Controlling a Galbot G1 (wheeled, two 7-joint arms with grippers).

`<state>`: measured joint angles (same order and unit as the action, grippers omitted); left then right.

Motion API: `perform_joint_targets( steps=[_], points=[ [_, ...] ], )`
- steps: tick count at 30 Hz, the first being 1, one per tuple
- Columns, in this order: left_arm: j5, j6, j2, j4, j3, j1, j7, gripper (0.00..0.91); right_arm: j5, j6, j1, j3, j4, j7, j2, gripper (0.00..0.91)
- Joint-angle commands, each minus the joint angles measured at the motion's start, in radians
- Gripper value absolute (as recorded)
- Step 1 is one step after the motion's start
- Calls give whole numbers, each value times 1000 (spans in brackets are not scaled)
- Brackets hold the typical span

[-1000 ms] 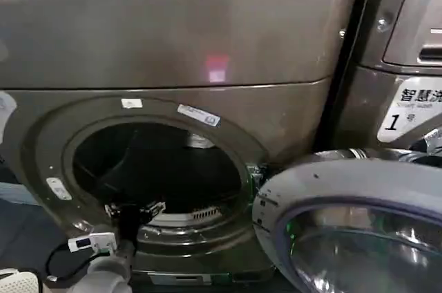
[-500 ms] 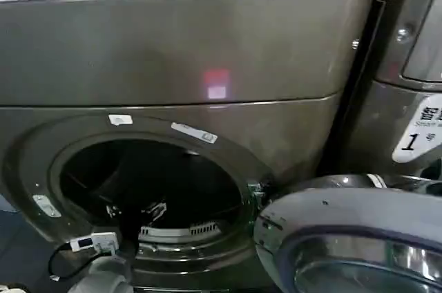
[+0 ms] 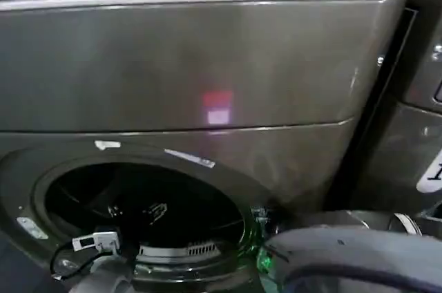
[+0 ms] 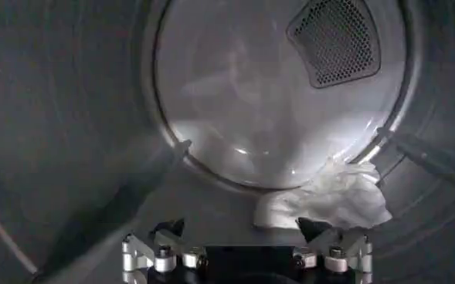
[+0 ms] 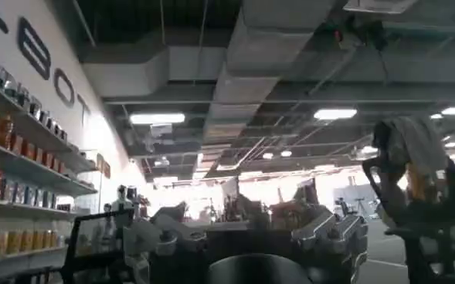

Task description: Grasp the clothes from the dryer.

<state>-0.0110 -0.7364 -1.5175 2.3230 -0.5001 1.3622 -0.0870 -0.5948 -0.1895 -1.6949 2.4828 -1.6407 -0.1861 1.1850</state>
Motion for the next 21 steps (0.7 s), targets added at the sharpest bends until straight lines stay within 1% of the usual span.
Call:
perform_joint_targets(
  steps=[1,11,13,15,21],
  points=[
    [1,-49,1,0,0,1,0,907,0,1,0,-1,0,-1,0,907],
    [-2,-49,-2,-1,4,3,0,907,5,10,3,-14,1,-6,0,907],
    [-2,-49,-2,-3,4,2,0,907,24,8,3,-21,1,-13,-1,907],
    [-2,-49,-3,-7,4,-2,1,907,23,11,5,-22,-1,-12,-1,907],
    [-3,-49,0,-61,23,-60,14,907,23,29,8,-26,-1,-9,-1,907]
  ],
)
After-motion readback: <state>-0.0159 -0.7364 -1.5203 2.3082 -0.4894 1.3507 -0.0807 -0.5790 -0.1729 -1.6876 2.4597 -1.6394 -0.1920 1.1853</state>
